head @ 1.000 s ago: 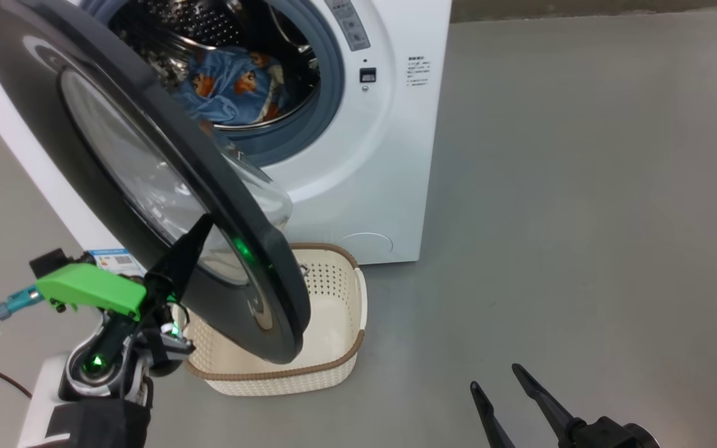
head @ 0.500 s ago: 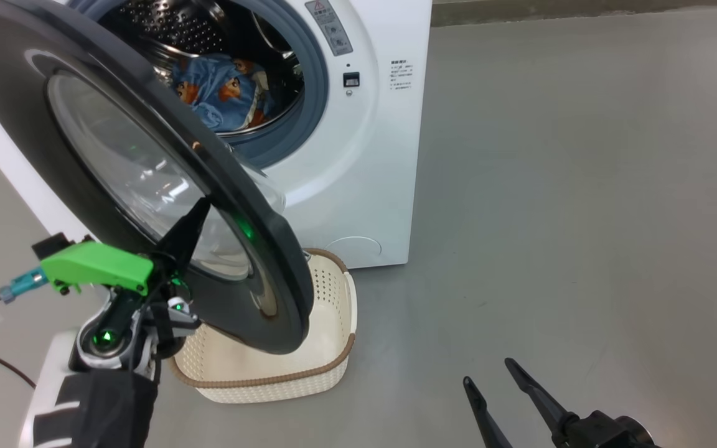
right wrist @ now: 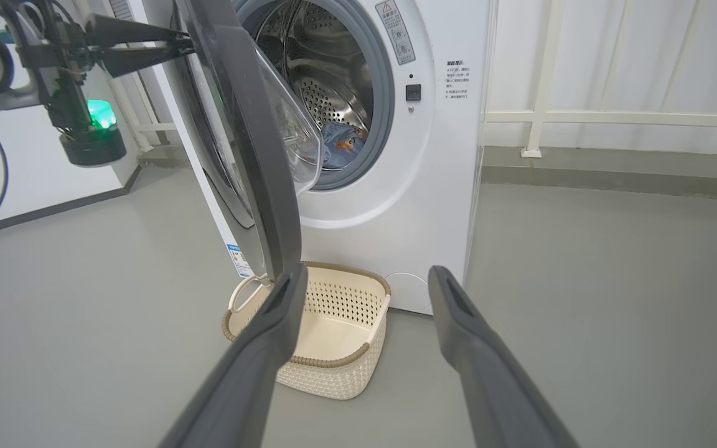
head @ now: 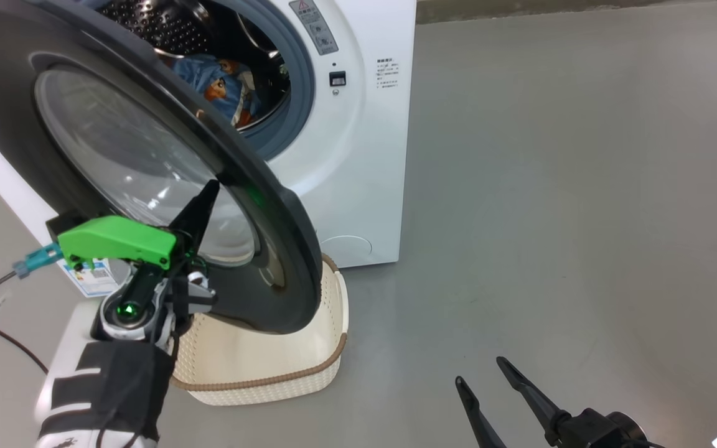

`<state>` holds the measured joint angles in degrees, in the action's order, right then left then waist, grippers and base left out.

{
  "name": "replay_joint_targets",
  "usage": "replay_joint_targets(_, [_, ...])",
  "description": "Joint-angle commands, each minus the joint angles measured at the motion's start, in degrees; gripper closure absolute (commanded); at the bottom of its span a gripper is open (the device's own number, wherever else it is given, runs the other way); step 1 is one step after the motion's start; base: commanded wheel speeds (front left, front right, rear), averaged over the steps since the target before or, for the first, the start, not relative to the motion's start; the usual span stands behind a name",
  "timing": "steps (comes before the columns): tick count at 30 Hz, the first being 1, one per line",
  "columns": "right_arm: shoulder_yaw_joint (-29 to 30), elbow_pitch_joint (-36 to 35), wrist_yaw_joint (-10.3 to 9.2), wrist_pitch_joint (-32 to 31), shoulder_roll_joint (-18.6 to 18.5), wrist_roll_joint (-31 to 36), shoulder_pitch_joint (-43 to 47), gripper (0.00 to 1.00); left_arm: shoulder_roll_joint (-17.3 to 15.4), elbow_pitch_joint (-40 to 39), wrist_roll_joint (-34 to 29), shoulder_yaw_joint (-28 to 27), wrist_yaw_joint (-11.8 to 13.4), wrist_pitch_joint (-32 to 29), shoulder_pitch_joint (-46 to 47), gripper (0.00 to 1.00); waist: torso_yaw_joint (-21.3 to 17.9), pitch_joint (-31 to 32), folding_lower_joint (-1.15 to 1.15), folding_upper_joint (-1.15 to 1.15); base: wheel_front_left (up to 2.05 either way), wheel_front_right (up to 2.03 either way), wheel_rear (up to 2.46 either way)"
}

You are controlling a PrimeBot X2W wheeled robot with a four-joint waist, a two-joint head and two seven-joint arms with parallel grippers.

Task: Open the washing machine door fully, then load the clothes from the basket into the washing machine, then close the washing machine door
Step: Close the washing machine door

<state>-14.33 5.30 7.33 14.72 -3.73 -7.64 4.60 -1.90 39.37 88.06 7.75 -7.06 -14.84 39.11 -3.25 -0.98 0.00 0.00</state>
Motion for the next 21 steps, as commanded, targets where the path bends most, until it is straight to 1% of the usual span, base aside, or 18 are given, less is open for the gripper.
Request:
replay_joint_targets(1, [-1.48,-1.25,0.16,0.28,-0.21,-0.43,-2.27,0.0,-0.99,-1.01,0.57,-0.65,-0.43,0.54,3.29,1.0,0.1,-0.08,0.0,0.0,0.0,0.0,0.0])
replay_joint_targets(7, [-0.48,-1.51,0.16,0.28,0.01,-0.27,-2.01,0.0,-0.99,-1.18,0.91,0.65,-0.43,1.6,2.02,1.0,1.67,-0.09,0.0,0.0,0.0,0.0,0.0])
replay_joint_targets(8, [-0.29,-1.56,0.16,0.28,0.05,-0.25,-1.96,0.0,-1.25,-1.37,0.38,0.85,-0.43,2.06,1.52,0.93,1.95,-0.02,0.0,0.0,0.0,0.0,0.0])
replay_joint_targets(9, [-0.1,-1.62,0.16,0.28,0.09,-0.22,-1.9,0.0,-1.5,-1.65,-0.15,1.07,-0.43,2.56,0.95,0.59,2.23,0.07,0.0,0.0,0.0,0.0,0.0])
replay_joint_targets(10, [0.09,-1.69,0.16,0.28,0.13,-0.19,-1.82,0.0,-1.88,-2.04,-0.89,1.33,-0.43,3.27,0.34,0.51,2.51,0.16,0.0,0.0,0.0,0.0,0.0])
replay_joint_targets(11, [0.38,-1.77,0.16,0.28,0.17,-0.17,-1.69,0.0,-2.36,-2.51,-2.12,1.92,-0.43,4.22,-0.29,0.11,2.89,0.27,0.0,0.0,0.0,0.0,0.0])
replay_joint_targets(12, [0.69,-1.86,0.16,0.28,0.22,-0.15,-1.52,0.0,-2.47,-2.89,-2.72,2.31,-0.43,4.85,-1.07,0.0,3.29,0.4,0.0,0.0,0.0,0.0,0.0])
replay_joint_targets(15, [1.48,-2.18,0.16,0.28,0.34,-0.11,-0.97,0.0,-3.54,-4.55,-5.99,4.56,-0.43,7.02,-3.52,0.0,4.38,0.74,0.0,0.0,0.0,0.0,0.0])
replay_joint_targets(18, [1.87,-2.41,0.16,0.28,0.44,-0.05,-0.56,0.0,-5.6,-6.17,-11.21,7.57,-0.43,10.89,-6.14,0.0,5.16,1.09,0.0,0.0,0.0,0.0,0.0])
replay_joint_targets(19, [1.87,-2.41,0.16,0.28,0.44,-0.05,-0.56,0.0,-5.6,-6.17,-11.21,7.57,-0.43,10.89,-6.14,0.0,5.16,1.09,0.0,0.0,0.0,0.0,0.0])
replay_joint_targets(21, [2.23,-2.66,0.16,0.28,0.49,0.05,-0.39,0.0,-6.76,-7.46,-14.42,9.26,-0.43,14.29,-7.98,0.0,5.65,1.32,0.0,0.0,0.0,0.0,0.0])
